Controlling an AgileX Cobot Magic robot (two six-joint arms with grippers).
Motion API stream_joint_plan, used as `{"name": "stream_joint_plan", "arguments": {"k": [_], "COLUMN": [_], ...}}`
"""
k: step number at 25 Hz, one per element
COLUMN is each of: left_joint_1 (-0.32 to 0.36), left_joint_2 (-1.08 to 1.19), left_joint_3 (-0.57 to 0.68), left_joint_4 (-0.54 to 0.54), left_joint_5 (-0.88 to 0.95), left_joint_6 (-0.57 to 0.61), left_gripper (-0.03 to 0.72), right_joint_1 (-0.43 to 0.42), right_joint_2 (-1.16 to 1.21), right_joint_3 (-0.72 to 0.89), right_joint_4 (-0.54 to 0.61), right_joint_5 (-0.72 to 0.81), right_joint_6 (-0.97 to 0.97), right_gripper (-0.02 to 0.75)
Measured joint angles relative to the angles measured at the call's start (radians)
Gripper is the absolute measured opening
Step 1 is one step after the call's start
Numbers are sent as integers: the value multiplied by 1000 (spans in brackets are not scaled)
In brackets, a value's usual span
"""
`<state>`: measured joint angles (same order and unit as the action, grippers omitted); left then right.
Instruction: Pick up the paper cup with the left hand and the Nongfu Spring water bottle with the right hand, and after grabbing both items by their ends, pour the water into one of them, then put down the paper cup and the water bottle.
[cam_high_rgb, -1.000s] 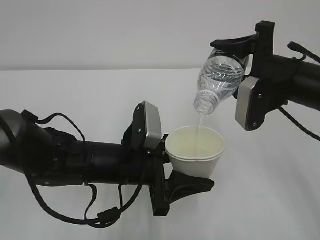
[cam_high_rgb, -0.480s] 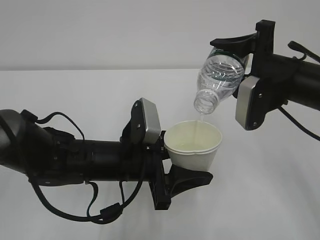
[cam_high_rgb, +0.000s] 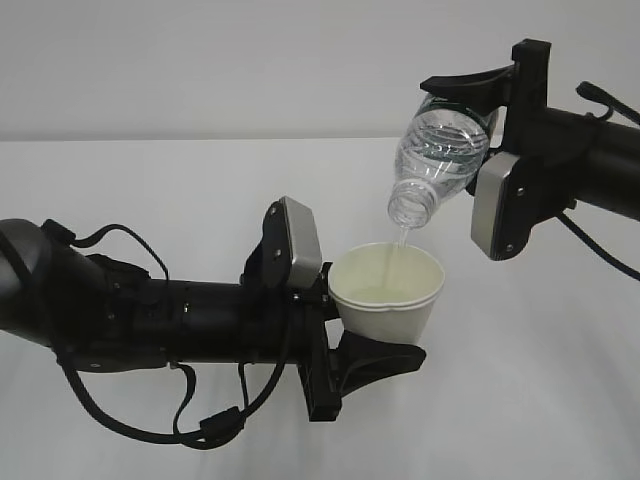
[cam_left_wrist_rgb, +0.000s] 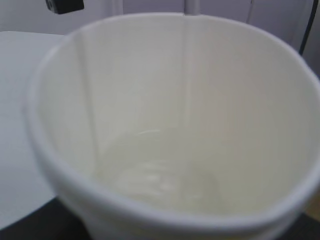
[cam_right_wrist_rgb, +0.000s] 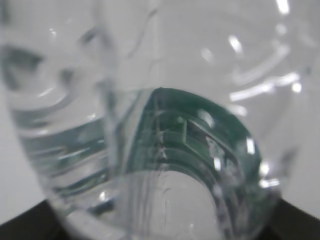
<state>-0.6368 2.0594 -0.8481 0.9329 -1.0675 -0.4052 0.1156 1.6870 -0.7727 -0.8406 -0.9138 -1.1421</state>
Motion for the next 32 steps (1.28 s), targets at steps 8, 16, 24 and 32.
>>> {"name": "stream_joint_plan", "arguments": {"k": [8, 16, 24, 32], "left_joint_1": [0, 0, 0, 0], "left_joint_2": [0, 0, 0, 0], "left_joint_3": [0, 0, 0, 0], "left_joint_4": [2, 19, 21, 24], "left_joint_5": [0, 0, 0, 0], "left_joint_6": [-2, -2, -2, -2], "left_gripper": [447, 447, 447, 447], "right_joint_1": [0, 0, 0, 0], "right_joint_2": [0, 0, 0, 0], "right_joint_3": [0, 0, 0, 0], "right_joint_4": [0, 2, 2, 2], "right_joint_5": [0, 0, 0, 0], "right_joint_6": [-2, -4, -10, -28], "right_gripper": [468, 468, 468, 468]}}
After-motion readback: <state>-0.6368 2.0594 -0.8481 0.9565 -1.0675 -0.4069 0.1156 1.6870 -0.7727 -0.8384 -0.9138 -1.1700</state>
